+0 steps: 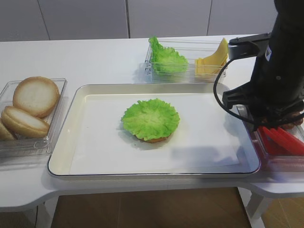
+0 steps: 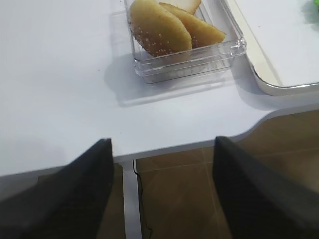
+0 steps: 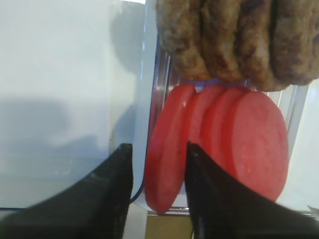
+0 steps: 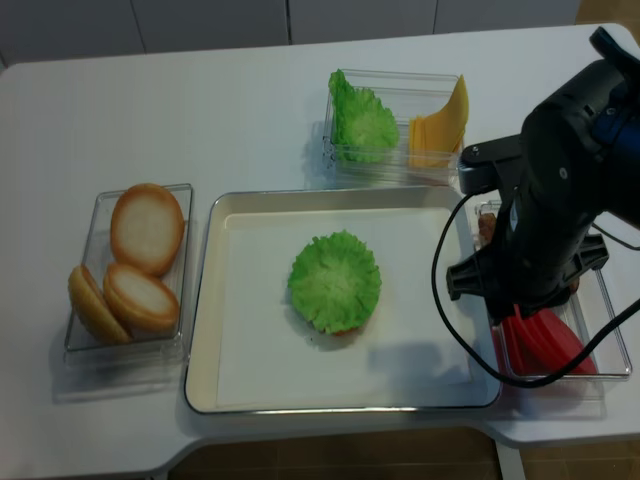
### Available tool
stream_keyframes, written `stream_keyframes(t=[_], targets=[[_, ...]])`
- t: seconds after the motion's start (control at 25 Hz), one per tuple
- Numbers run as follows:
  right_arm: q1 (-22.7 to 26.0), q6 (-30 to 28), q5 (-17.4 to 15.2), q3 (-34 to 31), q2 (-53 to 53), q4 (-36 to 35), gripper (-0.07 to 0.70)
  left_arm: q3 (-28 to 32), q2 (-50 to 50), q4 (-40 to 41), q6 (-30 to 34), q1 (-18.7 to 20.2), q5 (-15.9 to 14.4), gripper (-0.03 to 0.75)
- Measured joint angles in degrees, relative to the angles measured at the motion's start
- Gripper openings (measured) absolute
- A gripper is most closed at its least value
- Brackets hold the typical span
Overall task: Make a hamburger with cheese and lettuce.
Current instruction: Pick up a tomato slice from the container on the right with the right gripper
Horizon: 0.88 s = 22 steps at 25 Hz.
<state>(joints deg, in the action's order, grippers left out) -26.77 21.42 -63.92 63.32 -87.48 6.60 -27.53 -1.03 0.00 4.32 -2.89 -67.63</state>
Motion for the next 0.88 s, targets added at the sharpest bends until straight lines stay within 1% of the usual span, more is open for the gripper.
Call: stream_keyframes(t=[0.72, 0.8, 0.88], targets=[[0.0, -0.1, 0.33, 0.0, -2.57, 1.07, 0.281, 0.0, 0.0, 0.0, 0.0, 0.0, 0.0, 0.468], [0.0, -0.1, 0.44, 0.0, -2.57, 1.07, 0.267, 0.0, 0.0, 0.0, 0.0, 0.0, 0.0, 0.468], [0.0, -0.1, 0.44, 0.0, -2.57, 1.07, 0.229, 0.0, 0.0, 0.0, 0.0, 0.0, 0.0, 0.468]])
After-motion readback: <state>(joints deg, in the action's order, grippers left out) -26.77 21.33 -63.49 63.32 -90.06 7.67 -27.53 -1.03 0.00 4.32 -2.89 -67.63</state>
